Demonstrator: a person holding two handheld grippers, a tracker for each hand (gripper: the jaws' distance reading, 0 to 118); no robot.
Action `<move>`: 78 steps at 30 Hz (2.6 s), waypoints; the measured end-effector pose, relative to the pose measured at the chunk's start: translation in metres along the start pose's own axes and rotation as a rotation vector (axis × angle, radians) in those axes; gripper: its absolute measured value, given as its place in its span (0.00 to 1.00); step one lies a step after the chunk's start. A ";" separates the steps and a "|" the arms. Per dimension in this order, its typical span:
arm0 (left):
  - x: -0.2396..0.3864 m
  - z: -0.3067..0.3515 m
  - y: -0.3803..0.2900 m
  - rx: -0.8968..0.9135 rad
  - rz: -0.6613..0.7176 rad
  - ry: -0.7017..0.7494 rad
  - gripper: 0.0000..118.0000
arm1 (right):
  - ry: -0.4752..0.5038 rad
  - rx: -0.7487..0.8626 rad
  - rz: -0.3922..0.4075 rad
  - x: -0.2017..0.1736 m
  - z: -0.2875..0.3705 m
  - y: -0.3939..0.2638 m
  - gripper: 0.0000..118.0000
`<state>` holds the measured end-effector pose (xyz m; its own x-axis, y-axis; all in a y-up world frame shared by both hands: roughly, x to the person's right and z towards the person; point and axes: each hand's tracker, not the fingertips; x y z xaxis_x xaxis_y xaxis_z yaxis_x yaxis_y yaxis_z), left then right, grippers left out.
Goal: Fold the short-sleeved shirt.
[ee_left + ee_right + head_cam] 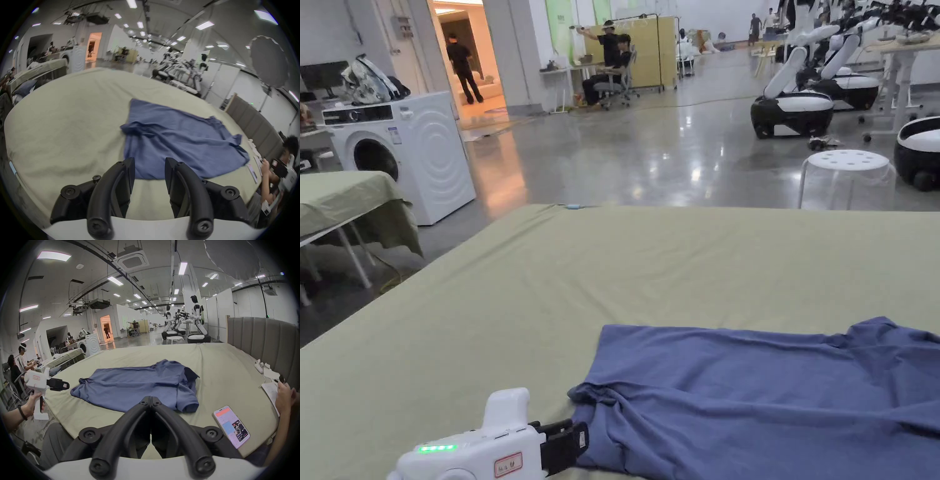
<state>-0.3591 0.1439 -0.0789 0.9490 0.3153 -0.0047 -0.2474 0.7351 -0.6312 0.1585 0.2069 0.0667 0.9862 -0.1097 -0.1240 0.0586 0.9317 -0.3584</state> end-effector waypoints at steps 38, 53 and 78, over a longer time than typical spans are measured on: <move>0.006 0.011 0.017 -0.013 -0.147 0.058 0.05 | -0.254 -0.345 -0.194 0.108 -0.143 0.007 0.09; -0.042 0.121 -0.074 -0.087 -0.023 -0.009 0.05 | -0.325 -0.332 -0.218 0.072 0.032 -0.024 0.08; 0.101 0.234 -0.082 0.663 -0.309 0.081 0.51 | -0.362 0.235 0.151 -0.002 0.072 -0.010 0.45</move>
<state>-0.2885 0.2561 0.1535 0.9997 0.0082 0.0239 -0.0079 0.9999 -0.0116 0.1670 0.2229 0.1366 0.9747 0.1224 0.1872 -0.0975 0.9858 -0.1366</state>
